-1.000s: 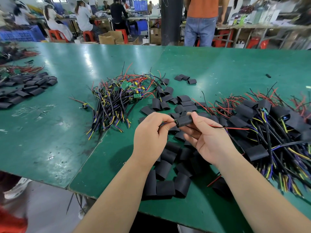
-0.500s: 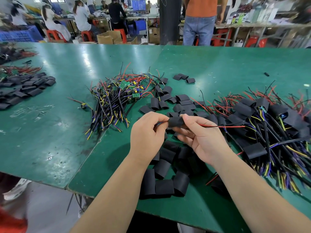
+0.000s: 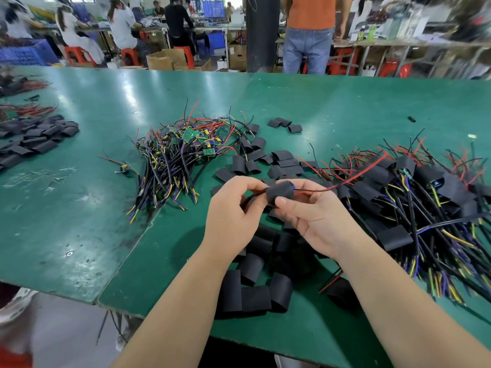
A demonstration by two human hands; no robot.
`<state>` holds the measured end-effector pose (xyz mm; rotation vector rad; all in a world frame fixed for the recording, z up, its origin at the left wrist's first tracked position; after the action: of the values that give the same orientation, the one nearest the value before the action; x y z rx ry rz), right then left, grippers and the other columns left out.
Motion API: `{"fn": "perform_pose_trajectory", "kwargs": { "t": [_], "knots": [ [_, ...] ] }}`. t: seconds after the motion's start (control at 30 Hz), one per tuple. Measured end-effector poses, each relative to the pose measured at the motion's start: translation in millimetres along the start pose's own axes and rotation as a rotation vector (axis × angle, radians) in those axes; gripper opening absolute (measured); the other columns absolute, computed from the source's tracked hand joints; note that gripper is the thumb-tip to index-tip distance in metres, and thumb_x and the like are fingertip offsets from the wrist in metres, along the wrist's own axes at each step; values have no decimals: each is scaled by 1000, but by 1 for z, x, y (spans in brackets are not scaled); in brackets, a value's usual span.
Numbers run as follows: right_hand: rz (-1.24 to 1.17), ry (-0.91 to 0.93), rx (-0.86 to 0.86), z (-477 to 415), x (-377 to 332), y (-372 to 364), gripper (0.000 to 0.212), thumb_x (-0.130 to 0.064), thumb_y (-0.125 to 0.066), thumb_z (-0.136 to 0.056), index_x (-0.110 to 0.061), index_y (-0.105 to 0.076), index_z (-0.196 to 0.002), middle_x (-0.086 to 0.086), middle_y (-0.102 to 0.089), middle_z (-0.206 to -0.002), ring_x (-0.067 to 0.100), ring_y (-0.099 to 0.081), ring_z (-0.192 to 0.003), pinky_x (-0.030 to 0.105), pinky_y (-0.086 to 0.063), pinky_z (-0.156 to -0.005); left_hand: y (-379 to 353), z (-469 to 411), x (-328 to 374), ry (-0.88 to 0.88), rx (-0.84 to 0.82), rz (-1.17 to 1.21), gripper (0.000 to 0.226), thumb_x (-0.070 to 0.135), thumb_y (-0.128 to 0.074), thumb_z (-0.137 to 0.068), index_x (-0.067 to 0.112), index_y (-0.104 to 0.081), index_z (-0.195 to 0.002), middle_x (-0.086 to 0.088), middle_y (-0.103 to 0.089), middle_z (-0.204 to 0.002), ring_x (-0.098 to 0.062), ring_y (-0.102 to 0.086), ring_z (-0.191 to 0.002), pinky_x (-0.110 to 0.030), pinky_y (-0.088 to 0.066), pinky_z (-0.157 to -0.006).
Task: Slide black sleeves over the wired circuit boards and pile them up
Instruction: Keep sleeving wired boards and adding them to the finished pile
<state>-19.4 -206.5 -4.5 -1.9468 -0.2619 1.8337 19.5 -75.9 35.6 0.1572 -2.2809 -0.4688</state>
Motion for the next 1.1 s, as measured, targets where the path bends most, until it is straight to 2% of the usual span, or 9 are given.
{"fn": "perform_pose_trajectory", "kwargs": {
  "t": [0.13, 0.23, 0.37, 0.5, 0.6, 0.73, 0.87, 0.93, 1.1],
  "knots": [
    [8, 17, 45, 0, -12, 5, 23, 2, -65, -73, -2, -58, -94, 13, -72, -88, 23, -71, -77, 28, -59, -69, -4, -1, -6, 51, -53, -12, 6, 34, -63, -84, 31, -59, -86, 25, -58, -75, -5, -48, -57, -7, -35, -56],
    [-102, 142, 224, 2, -40, 29, 19, 5, -58, -87, -11, -52, -79, 9, -69, -71, 22, -72, -71, 26, -57, -62, 1, -2, -13, 93, -44, 20, 19, 48, -52, -84, 32, -59, -92, 23, -60, -83, -6, -50, -59, -9, -37, -58],
    [-234, 465, 372, 25, -106, 68, 32, -6, -57, -91, -16, -58, -61, -1, -55, -50, 15, -61, -54, 22, -49, -56, 10, 0, -39, 249, 17, -79, 12, 43, -44, -95, 36, -54, -92, 14, -65, -83, -6, -57, -70, -24, -45, -67],
    [-42, 536, 653, 45, -134, 117, 41, -12, -61, -88, -19, -58, -48, -6, -45, -45, 11, -45, -42, 20, -39, -48, 15, 3, -64, 408, 31, -240, 7, 28, -49, -95, 30, -54, -99, 11, -61, -90, -15, -58, -81, -30, -42, -71],
    [336, 606, 852, 57, -149, 138, 26, -28, -59, -84, -21, -49, -61, -7, -41, -47, 14, -37, -44, 24, -30, -45, 17, 2, -66, 414, 38, -286, 14, 21, -52, -92, 22, -56, -105, 6, -58, -97, -23, -56, -91, -37, -45, -83],
    [667, 559, 1137, 71, -153, 159, 41, -50, -53, -72, -34, -29, -100, 1, -41, -92, 15, -38, -71, 33, -41, -70, 26, 5, -74, 467, 79, -460, 26, 20, -55, -88, 23, -57, -114, 1, -52, -120, -24, -44, -113, -33, -34, -91],
    [734, 544, 1087, 64, -143, 146, 52, -39, -54, -67, -29, -42, -117, 1, -45, -108, 13, -47, -82, 24, -43, -79, 26, 10, -87, 601, 13, -641, 38, 30, -52, -89, 24, -51, -127, -2, -44, -134, -27, -36, -122, -40, -30, -99],
    [759, 634, 966, 58, -142, 123, 58, -25, -54, -74, -25, -41, -131, 4, -46, -106, -6, -46, -68, 10, -39, -71, 30, 1, -82, 535, 17, -759, 42, 34, -53, -88, 26, -50, -130, -3, -44, -131, -29, -36, -120, -40, -29, -96],
    [803, 528, 781, 39, -124, 101, 44, -15, -54, -79, -31, -45, -119, 5, -54, -101, 3, -44, -58, 26, -41, -72, 54, -33, -89, 462, -71, -1098, 38, 43, -53, -87, 34, -59, -124, -10, -46, -124, -32, -36, -114, -41, -26, -92]
  ]
}}
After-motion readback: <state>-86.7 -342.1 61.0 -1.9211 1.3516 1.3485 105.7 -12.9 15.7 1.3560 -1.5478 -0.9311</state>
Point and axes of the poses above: each hand's wrist, its own z-axis away from the middle knuckle, its own y-axis out of the back of the hand, x = y × z, the point moved 10 cm from there along -z, towards the middle knuckle
